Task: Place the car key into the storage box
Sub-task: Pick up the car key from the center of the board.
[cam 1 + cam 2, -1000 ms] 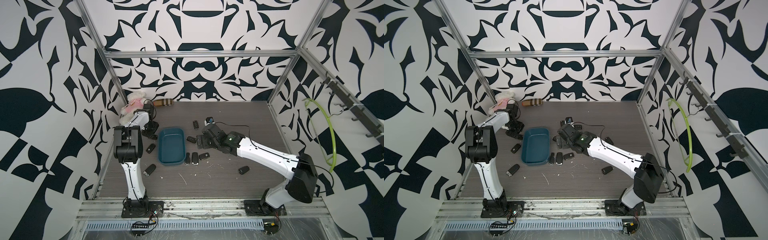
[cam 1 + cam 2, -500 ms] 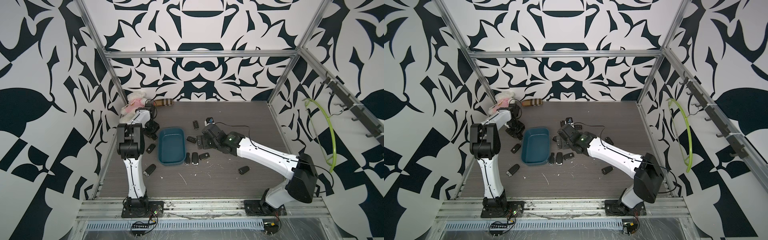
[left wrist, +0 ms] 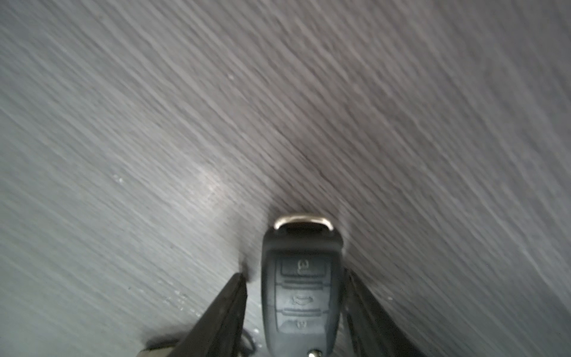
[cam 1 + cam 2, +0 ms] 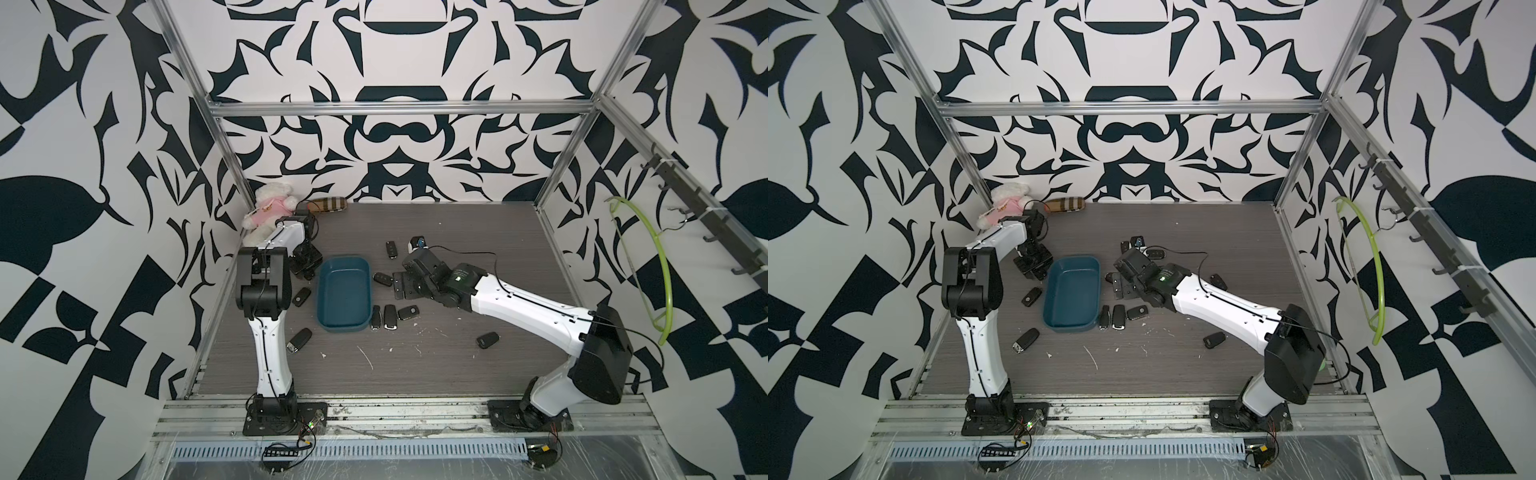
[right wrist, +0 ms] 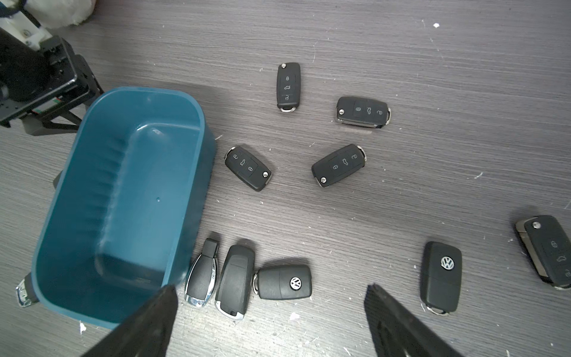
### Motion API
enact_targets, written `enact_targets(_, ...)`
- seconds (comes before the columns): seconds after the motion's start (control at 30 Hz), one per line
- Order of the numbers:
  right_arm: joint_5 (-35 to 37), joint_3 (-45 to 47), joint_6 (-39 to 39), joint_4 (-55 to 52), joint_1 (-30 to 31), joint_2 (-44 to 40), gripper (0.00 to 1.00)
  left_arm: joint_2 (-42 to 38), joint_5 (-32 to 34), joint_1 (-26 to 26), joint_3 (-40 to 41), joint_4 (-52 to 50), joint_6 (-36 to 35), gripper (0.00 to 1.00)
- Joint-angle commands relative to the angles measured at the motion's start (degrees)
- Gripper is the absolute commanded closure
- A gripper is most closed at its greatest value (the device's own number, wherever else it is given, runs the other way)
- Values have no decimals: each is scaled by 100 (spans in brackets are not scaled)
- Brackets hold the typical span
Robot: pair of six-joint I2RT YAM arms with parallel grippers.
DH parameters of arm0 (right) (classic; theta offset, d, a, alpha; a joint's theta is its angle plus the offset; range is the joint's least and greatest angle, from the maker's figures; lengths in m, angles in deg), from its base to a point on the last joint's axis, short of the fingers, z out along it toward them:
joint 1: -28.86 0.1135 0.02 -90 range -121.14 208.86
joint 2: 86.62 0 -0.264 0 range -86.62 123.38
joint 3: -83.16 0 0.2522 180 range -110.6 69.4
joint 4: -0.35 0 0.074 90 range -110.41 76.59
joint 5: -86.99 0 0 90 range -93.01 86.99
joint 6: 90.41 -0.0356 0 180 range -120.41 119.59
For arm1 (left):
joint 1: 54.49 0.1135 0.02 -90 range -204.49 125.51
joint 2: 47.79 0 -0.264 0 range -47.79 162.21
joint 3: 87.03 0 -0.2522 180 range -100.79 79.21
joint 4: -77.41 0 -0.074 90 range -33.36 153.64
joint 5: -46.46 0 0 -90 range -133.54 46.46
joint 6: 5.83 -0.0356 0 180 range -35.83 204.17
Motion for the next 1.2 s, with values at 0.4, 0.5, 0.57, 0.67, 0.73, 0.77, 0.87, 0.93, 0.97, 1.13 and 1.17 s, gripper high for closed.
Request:
enact_targets(0.4, 41, 68, -182, 35, 32, -156, 5, -237, 232, -18, 61, -186, -219, 68)
enact_targets(0.5, 41, 54, -182, 48, 54, -156, 5, -407, 235, -14, 77, -204, -252, 67)
enact_targets(0.57, 35, 42, -182, 44, 63, -138, 5, -541, 210, -18, 48, -269, -279, 67)
enact_targets(0.67, 23, 33, -182, 65, 80, -129, 5, -814, 119, -18, 54, -345, -307, 67)
enact_targets(0.73, 22, 42, -182, 77, 89, -125, 5, -1005, 44, -17, 63, -431, -338, 67)
enact_targets(0.77, 23, 42, -182, 77, 90, -126, 5, -1107, -13, -25, 59, -476, -367, 66)
enact_targets(0.87, 41, 48, -178, 92, 88, -143, 5, -1426, -98, -107, 139, -537, -505, 66)
enact_targets(0.93, 45, 46, -166, 99, 94, -147, 5, -1624, -160, -215, 219, -517, -630, 64)
enact_targets(0.97, 58, 42, -158, 97, 87, -153, 5, -1713, -194, -297, 262, -506, -685, 63)
enact_targets(1.13, 58, 24, -164, 96, 89, -138, 5, -1967, -382, -818, 398, -400, -1055, 62)
enact_targets(1.17, 58, 30, -182, 97, 91, -145, 5, -1993, -384, -957, 412, -379, -1136, 62)
